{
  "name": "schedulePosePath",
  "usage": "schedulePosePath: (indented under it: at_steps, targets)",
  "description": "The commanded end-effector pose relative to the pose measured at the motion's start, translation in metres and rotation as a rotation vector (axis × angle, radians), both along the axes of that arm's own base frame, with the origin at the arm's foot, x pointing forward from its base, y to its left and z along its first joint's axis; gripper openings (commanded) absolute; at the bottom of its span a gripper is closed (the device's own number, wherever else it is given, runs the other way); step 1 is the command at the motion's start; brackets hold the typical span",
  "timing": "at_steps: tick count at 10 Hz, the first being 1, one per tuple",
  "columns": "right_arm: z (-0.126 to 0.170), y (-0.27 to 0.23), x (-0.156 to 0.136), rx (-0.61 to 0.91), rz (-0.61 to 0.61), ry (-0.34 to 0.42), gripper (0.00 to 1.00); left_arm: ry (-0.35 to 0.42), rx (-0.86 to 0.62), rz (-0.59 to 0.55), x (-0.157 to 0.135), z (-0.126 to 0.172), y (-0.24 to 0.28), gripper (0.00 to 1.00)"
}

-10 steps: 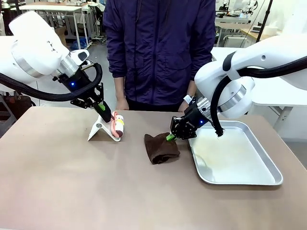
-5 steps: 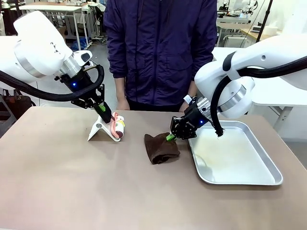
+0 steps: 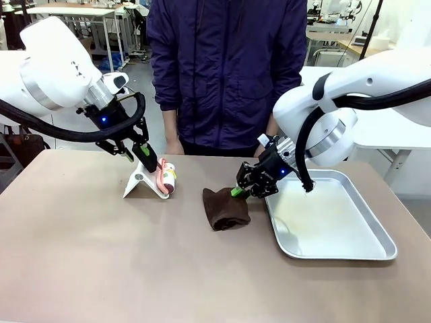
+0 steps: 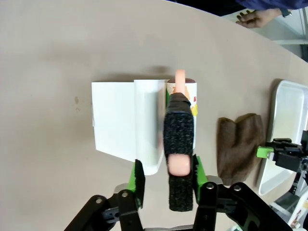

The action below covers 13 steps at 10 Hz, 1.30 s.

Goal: Clean the surface of the table.
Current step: Return the Lint Roller and towel to their original positions.

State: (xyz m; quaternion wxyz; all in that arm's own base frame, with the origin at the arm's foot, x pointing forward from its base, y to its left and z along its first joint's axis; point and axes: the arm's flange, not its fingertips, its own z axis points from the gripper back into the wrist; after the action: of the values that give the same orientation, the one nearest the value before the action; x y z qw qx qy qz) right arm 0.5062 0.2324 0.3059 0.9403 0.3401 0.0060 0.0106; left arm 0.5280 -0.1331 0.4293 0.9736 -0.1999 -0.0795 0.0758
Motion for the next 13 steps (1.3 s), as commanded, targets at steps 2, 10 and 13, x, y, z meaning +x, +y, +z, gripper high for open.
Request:
schedulePosePath:
  at_steps: [2,10,13]
  targets:
    - [0.001,-0.001,0.001,0.009,0.004,0.008,0.9,-0.004,0.012,0.038,0.0,0.007,0.003,1.0]
    - [-0.001,0.004,0.003,0.014,0.014,0.023,1.0,0.011,-0.003,0.059,0.004,0.001,0.022,1.0]
    - [0.006,0.001,-0.001,-0.007,0.026,0.009,1.0,0.018,-0.02,0.041,0.002,0.001,0.026,1.0]
